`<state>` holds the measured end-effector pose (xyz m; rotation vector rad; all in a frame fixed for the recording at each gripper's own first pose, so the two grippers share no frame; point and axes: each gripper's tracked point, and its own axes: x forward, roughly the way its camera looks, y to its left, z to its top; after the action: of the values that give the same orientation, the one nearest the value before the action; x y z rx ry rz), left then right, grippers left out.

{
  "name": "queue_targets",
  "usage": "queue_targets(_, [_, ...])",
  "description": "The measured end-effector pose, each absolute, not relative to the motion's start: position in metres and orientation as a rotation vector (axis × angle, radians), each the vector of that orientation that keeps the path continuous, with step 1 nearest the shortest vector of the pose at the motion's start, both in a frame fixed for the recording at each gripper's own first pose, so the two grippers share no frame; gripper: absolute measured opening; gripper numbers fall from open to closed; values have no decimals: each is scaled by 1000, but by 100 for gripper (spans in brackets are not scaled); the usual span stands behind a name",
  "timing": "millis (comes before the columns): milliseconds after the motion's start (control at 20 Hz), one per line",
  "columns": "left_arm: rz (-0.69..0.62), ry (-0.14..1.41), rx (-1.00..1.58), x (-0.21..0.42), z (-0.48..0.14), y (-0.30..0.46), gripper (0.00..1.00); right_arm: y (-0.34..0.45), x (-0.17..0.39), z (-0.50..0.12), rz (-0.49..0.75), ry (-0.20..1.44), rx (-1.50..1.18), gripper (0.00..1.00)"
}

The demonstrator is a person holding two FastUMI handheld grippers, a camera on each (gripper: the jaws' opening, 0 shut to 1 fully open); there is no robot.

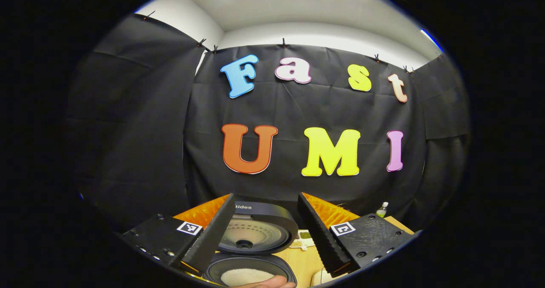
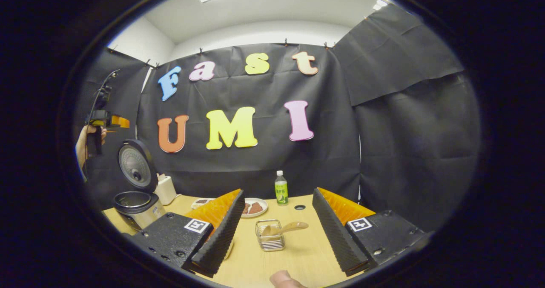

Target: Close the left gripper, press the button to open the rice cooker; take a wooden spoon from the chopstick holder with the right hand, scoop a spoonful of rice and pour it into the rice cooker, then put the wooden spoon back into the chopstick holder.

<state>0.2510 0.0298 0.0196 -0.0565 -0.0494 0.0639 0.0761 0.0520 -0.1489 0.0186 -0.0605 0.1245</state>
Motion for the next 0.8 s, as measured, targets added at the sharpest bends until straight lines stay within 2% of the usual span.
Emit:
queue_targets(50, [86, -40, -51, 265, 15, 37, 94, 55, 73, -150, 137, -63, 11, 93])
queue_targets(100, [107, -28, -46, 278, 10, 45, 94, 58, 72, -151, 144, -64, 4, 100])
queue_targets(150, [133, -31, -39, 288, 7, 53, 94, 61, 71, -153, 156, -63, -1, 93])
queue_targets(200, [163, -45, -36, 298, 6, 65, 94, 65, 68, -154, 168, -64, -1, 100])
queue_targets(250, [179, -60, -25, 308, 6, 72, 94, 71, 66, -154, 185, -65, -2, 100])
queue_targets(350, [210, -54, -11, 326, -3, 88, 94, 80, 62, -158, 212, -67, -13, 93])
queue_targets(400, [205, -32, -11, 332, -10, 92, 83, 83, 60, -156, 220, -74, -19, 100])
queue_targets(450, [204, -24, -22, 335, -14, 99, 94, 86, 59, -155, 226, -84, -22, 100])
queue_targets(500, [157, -32, -73, 337, -15, 96, 85, 89, 57, -155, 233, -90, -27, 100])
queue_targets(550, [154, -17, -77, 339, -17, 97, 97, 92, 56, -158, 235, -89, -28, 100])
queue_targets(650, [146, 15, -92, 336, -19, 99, 100, 96, 54, -162, 248, -78, -27, 100])
queue_targets(700, [153, 36, -89, 331, -21, 99, 100, 98, 53, -163, 255, -70, -21, 93])
queue_targets(750, [157, 56, -85, 326, -22, 98, 100, 98, 52, -165, 257, -60, -15, 93])
queue_targets(800, [159, 85, -87, 322, -26, 96, 100, 99, 49, -166, 261, -52, -12, 100])
